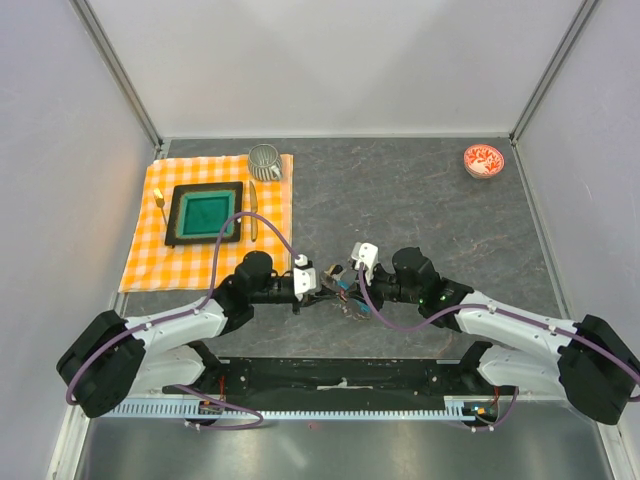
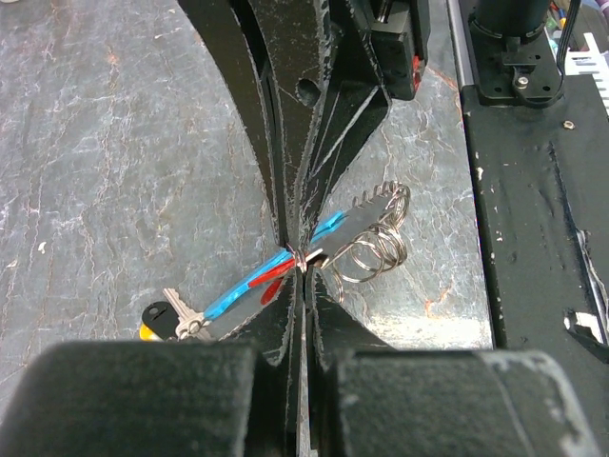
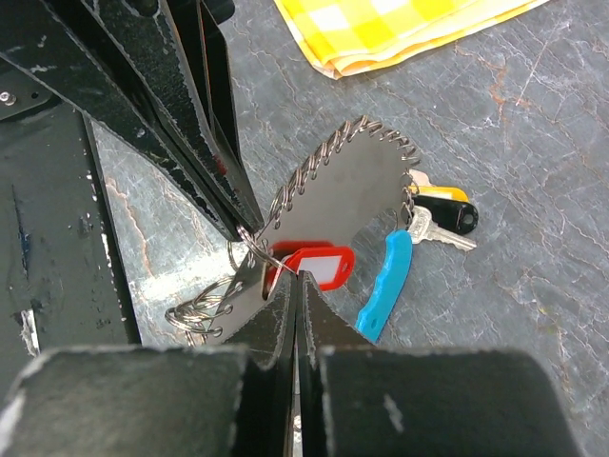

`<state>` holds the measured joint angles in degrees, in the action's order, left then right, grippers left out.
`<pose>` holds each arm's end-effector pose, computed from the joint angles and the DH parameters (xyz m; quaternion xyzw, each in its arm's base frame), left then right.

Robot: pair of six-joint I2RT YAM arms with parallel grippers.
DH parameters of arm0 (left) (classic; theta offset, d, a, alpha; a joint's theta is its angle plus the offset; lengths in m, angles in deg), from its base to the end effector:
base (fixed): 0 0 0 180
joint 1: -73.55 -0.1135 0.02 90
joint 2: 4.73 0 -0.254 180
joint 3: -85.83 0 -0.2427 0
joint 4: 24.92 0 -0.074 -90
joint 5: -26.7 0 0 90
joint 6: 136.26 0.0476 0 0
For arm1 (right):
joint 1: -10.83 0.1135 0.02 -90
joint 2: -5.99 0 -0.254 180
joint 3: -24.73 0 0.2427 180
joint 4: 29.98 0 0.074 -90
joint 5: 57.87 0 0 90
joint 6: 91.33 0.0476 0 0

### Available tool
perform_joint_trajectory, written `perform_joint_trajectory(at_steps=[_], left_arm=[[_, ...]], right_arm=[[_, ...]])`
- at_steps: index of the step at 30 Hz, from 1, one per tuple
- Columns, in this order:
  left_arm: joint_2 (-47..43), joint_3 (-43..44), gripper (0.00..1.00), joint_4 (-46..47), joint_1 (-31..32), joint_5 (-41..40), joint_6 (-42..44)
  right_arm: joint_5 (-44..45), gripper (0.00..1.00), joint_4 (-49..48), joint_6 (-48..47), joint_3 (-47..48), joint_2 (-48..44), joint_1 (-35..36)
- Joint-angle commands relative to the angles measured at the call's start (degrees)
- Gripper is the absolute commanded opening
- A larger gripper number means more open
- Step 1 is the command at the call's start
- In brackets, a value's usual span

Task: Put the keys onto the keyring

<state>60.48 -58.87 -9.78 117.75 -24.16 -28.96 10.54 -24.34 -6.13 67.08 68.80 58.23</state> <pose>0.1448 -0.1827 0.1948 0.5573 0.5369 -0.3918 0.4976 0.1479 0.1867 0.2026 -0.4557 0.7049 0.3369 0.4266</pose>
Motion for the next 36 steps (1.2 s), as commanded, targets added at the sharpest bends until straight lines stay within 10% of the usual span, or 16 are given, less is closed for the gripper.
perform_joint_trajectory(at_steps=[1, 36], left_arm=[[-1.3, 0.3, 0.02, 6.4, 0.3, 4.0, 0.7], [1.9, -2.7, 0.02, 19.2, 1.1, 2.7, -5.3]], right_arm=[[-1.9, 0.00, -2.9, 0.0, 1.9, 1.2, -0.2], [-2.0, 0.00, -12.6, 4.6, 1.1, 3.0, -0.2]])
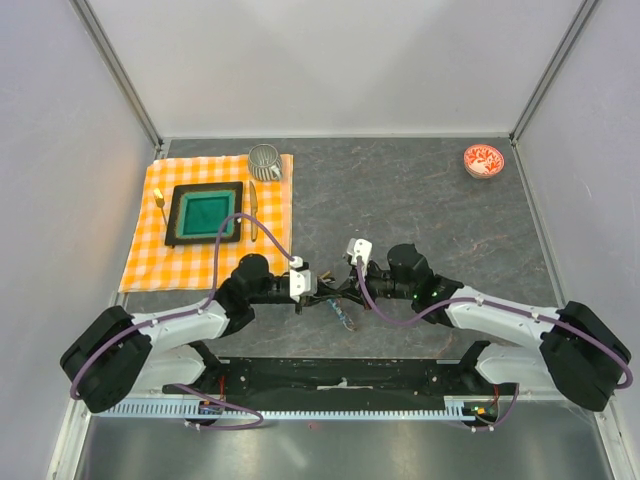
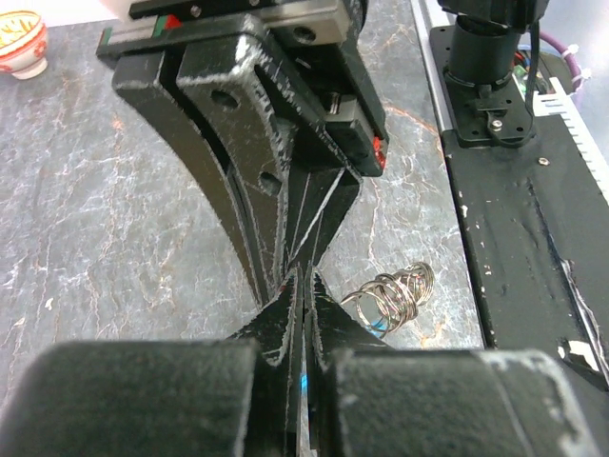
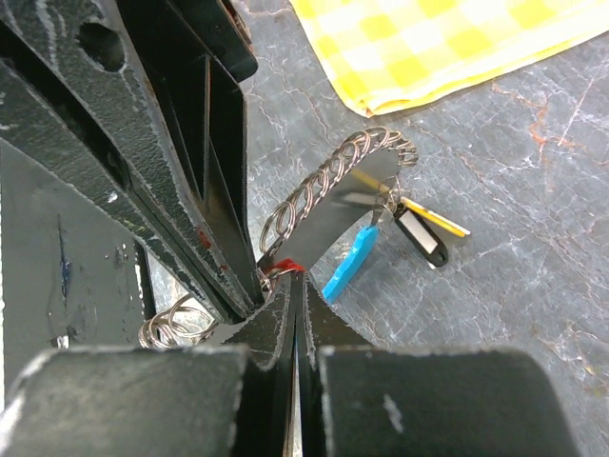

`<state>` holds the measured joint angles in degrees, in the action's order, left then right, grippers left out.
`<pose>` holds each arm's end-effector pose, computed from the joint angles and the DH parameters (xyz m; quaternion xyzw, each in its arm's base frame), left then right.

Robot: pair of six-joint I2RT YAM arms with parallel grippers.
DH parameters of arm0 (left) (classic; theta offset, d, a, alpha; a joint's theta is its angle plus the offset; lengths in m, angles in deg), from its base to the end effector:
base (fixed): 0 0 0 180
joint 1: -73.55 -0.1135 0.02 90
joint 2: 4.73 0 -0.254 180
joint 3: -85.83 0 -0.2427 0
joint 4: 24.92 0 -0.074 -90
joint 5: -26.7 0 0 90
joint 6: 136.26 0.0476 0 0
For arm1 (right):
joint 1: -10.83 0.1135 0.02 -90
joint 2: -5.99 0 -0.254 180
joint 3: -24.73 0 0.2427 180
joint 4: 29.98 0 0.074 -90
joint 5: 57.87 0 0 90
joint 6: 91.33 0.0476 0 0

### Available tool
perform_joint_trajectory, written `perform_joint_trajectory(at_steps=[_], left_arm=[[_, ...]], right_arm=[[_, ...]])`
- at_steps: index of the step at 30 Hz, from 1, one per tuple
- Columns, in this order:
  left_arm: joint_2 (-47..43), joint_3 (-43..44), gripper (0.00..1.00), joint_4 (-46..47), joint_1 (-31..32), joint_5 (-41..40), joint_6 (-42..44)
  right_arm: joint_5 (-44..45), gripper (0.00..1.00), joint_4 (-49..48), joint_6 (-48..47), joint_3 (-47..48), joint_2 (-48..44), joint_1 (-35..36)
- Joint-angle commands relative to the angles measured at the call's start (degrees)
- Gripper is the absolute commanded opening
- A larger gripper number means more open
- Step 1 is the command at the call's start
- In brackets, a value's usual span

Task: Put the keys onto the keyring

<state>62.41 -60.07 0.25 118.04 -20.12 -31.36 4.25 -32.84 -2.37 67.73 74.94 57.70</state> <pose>0.1430 -0.1861 0.2003 0.5573 0.4893 -0.4242 0.5197 0.1572 0.2004 0.1988 -0.4501 0.6861 0.3935 0.4146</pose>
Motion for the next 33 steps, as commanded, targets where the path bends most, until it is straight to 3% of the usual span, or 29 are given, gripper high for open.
perform_joint_trajectory(at_steps=[1, 14, 18, 21, 28, 33], left_arm=[[-0.3, -2.8, 0.02, 10.6, 0.8, -1.9, -4.2], [2.3, -12.1, 0.02, 28.4, 0.8, -9.0, -14.5], [2.7, -13.0, 0.02, 30.4, 0.8, -9.3, -16.0], [2.4, -13.3, 0.02, 31.1, 0.8, -9.6, -16.2], [1.3, -14.4, 0.02, 33.9, 0.8, -10.0, -17.4], [1.2, -14.5, 0.02, 34.5, 0.8, -9.5, -17.8]], right_arm=[[5.0, 0.00, -3.8, 0.9, 0.1, -4.0, 0.3], [12.1, 0.00, 7.8, 2.4, -0.5, -13.9, 0.3], [10.2, 0.20, 10.2, 2.4, -0.8, -14.3, 0.3], [4.3, 0.28, 7.9, 2.8, -2.8, -14.4, 0.3], [-1.6, 0.33, -9.3, 6.3, -9.6, -12.7, 0.3], [-4.6, 0.38, -14.4, 6.5, -9.4, -8.6, 0.3]])
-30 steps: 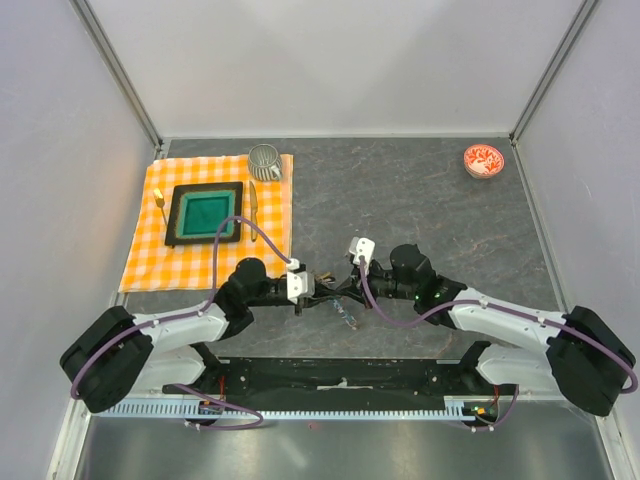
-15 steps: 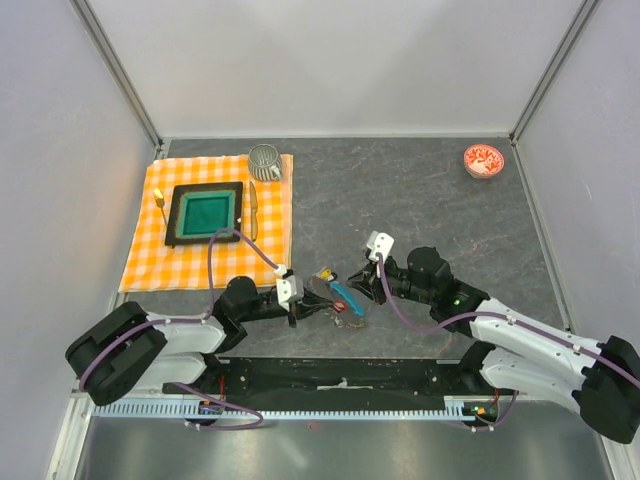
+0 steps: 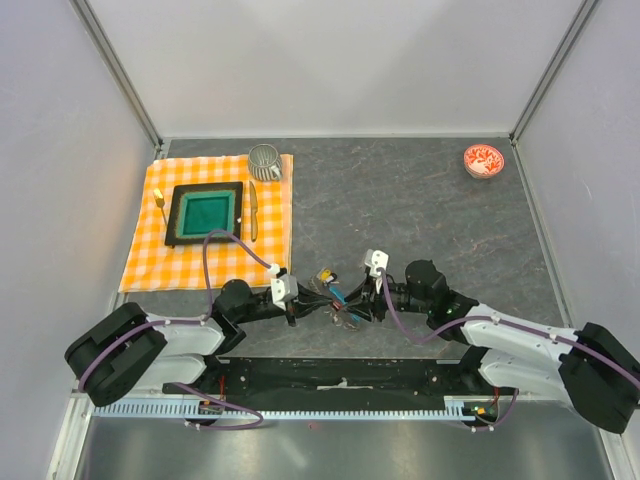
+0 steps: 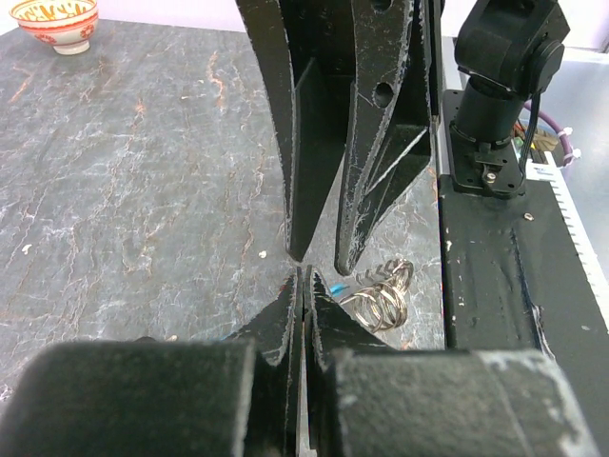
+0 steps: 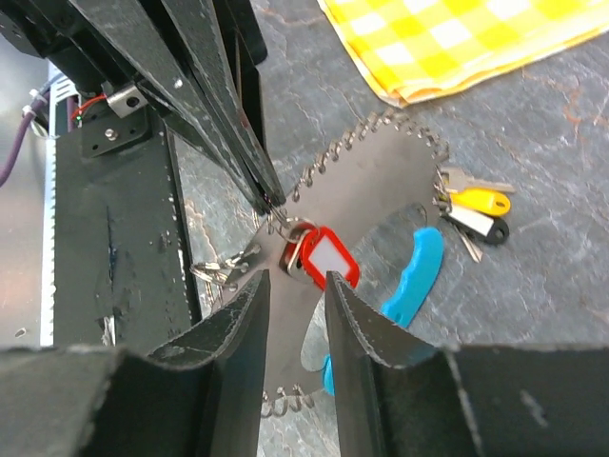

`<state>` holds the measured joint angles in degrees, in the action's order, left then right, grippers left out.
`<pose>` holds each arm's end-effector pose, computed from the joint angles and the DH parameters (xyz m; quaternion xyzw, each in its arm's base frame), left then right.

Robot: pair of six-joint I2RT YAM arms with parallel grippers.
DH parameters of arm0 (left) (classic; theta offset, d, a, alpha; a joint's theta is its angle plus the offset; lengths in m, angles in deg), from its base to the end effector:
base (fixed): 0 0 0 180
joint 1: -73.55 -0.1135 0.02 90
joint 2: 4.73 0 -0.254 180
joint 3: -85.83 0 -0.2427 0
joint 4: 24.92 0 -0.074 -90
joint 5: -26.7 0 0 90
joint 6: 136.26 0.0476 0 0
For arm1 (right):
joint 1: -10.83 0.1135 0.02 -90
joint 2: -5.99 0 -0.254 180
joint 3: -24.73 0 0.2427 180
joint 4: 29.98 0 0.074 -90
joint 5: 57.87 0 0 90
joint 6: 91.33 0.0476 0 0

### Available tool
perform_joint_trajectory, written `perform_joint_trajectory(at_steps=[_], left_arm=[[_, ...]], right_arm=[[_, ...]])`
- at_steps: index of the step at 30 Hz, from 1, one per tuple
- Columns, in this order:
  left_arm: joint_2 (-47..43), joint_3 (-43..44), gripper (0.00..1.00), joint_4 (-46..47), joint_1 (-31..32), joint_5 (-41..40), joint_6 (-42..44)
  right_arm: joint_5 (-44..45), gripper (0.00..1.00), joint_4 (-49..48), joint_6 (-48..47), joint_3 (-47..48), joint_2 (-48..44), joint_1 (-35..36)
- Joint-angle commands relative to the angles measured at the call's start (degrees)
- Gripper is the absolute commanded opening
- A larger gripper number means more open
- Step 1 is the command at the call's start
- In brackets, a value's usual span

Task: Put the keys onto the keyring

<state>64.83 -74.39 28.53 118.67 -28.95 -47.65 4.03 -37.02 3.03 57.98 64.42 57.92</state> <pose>0.1229 -0.1614 0.1734 0.4433 0.5264 -0.4607 0.5605 0.1312 0.1741 0.1905 -0.4188 0.6796 0.4242 0.4275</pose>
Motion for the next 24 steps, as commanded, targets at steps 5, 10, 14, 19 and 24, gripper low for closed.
perform_joint_trajectory(at_steps=[5, 10, 14, 19, 24], left_arm=[[-1.0, 0.0, 0.02, 6.8, 0.1, -0.5, -1.8], [-0.5, 0.1, 0.02, 8.0, 0.2, -0.4, -2.2], [0.4, 0.3, 0.02, 8.8, 0.1, 0.2, -2.8], [1.2, 0.3, 0.02, 9.9, 0.1, 0.6, -3.4], [1.1, 0.3, 0.02, 10.0, 0.1, 0.7, -3.4]], right_arm=[[-6.4, 0.39, -13.7, 1.9, 1.0, 5.0, 0.1], [-6.4, 0.40, -15.9, 2.4, 1.3, 6.7, 0.2], [-5.8, 0.39, -17.9, 2.8, 1.1, 8.4, 0.1], [-5.4, 0.36, -18.9, 2.9, 1.8, 9.6, 0.1], [-5.2, 0.27, -18.7, 2.7, 2.2, 9.4, 0.1]])
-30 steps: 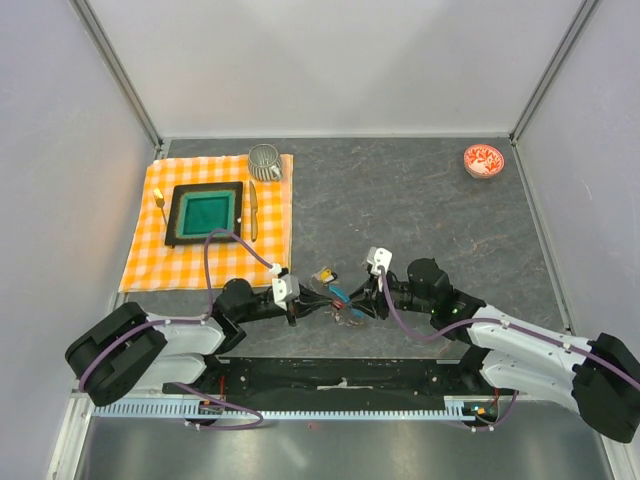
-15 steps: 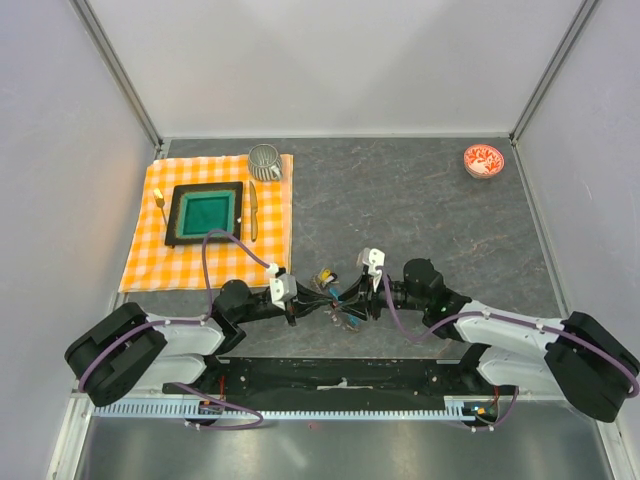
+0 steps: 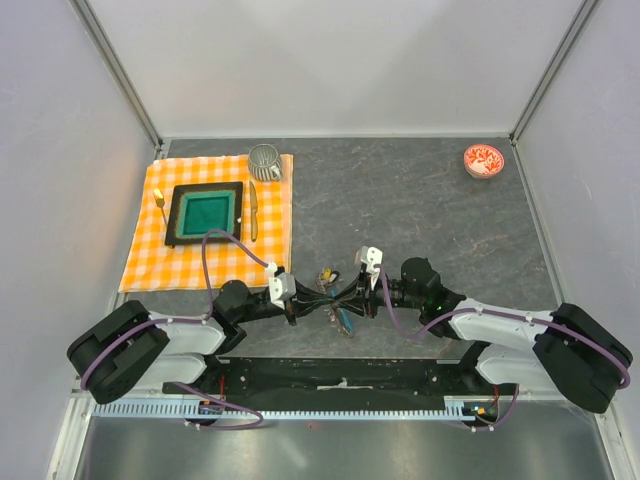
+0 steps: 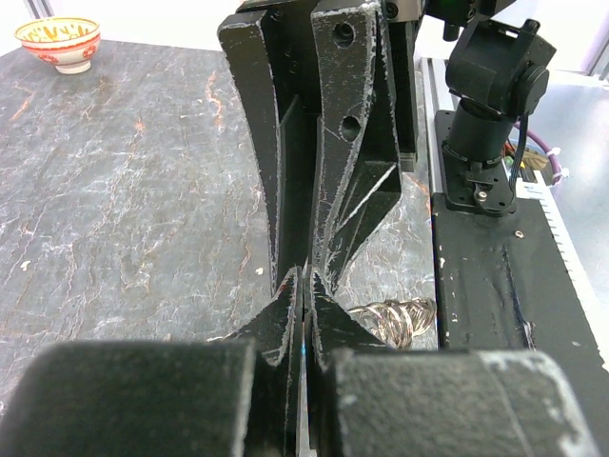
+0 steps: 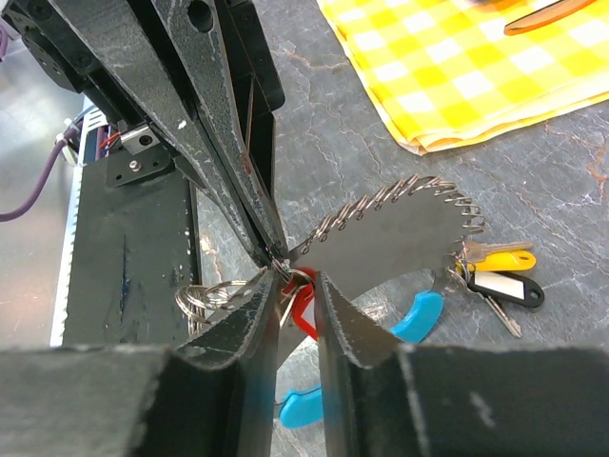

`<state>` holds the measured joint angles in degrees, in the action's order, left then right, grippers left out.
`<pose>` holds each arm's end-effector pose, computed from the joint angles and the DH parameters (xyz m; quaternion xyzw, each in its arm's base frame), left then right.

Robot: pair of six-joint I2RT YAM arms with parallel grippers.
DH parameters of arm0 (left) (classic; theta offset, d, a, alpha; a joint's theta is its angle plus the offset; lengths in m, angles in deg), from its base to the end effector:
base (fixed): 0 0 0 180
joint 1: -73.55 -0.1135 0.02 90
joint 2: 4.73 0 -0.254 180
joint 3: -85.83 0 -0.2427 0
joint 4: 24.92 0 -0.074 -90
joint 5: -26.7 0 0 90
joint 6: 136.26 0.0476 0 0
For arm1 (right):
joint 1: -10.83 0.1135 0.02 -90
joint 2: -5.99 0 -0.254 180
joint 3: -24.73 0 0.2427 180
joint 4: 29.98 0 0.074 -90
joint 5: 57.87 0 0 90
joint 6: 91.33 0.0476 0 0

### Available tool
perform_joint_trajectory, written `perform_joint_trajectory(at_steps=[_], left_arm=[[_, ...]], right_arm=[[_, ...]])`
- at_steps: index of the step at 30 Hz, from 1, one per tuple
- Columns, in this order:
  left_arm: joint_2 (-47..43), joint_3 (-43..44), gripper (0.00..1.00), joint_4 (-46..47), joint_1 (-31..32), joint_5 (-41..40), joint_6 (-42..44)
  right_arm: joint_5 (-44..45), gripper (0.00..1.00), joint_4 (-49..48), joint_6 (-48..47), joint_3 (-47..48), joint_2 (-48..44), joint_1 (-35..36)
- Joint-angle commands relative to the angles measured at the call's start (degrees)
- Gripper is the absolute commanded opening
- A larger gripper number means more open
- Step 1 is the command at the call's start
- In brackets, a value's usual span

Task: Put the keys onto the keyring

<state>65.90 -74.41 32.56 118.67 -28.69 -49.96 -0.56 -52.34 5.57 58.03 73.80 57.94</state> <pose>0.1229 -0.1617 0.1779 0.4323 0.5155 -0.4748 0.5674 0.1415 0.1901 0.1872 -0.4227 0.6403 0.4688 0.4378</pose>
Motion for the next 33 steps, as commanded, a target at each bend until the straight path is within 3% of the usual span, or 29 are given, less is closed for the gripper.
perform_joint_trajectory(at_steps=[1, 5, 8, 11, 15, 18, 24, 33], left_arm=[[0.1, 0.3, 0.02, 6.1, 0.1, 0.5, -1.2], [0.1, 0.3, 0.02, 5.6, 0.2, 0.1, -1.0], [-0.5, 0.5, 0.08, 3.5, 0.1, -0.9, -0.3], [-3.0, 1.1, 0.27, -0.8, 0.1, -2.2, 1.4], [-9.4, 2.5, 0.44, -15.0, 0.1, -4.7, 6.5], [-14.6, 4.6, 0.49, -25.8, 0.1, -6.6, 10.7], [-18.8, 6.0, 0.52, -34.5, 0.1, -7.4, 15.9], [-11.3, 10.5, 0.45, -36.5, 0.1, 1.6, 16.8]], right_arm=[[-0.5, 0.24, -2.5, 0.0, 2.3, 0.0, 0.1], [0.5, 0.00, 1.7, -2.0, 3.8, -2.2, 0.1], [3.0, 0.00, 9.9, -5.1, 6.8, -5.0, 0.1], [6.9, 0.00, 22.7, -10.7, 12.0, -6.6, 0.1], [11.6, 0.00, 39.4, -16.4, 18.4, -6.7, 1.2], [14.7, 0.00, 43.2, -18.3, 21.0, -6.6, 3.2], [19.4, 0.00, 48.6, -21.6, 24.7, -4.8, 7.1], [21.1, 0.00, 49.3, -23.3, 24.8, -3.3, 10.7]])
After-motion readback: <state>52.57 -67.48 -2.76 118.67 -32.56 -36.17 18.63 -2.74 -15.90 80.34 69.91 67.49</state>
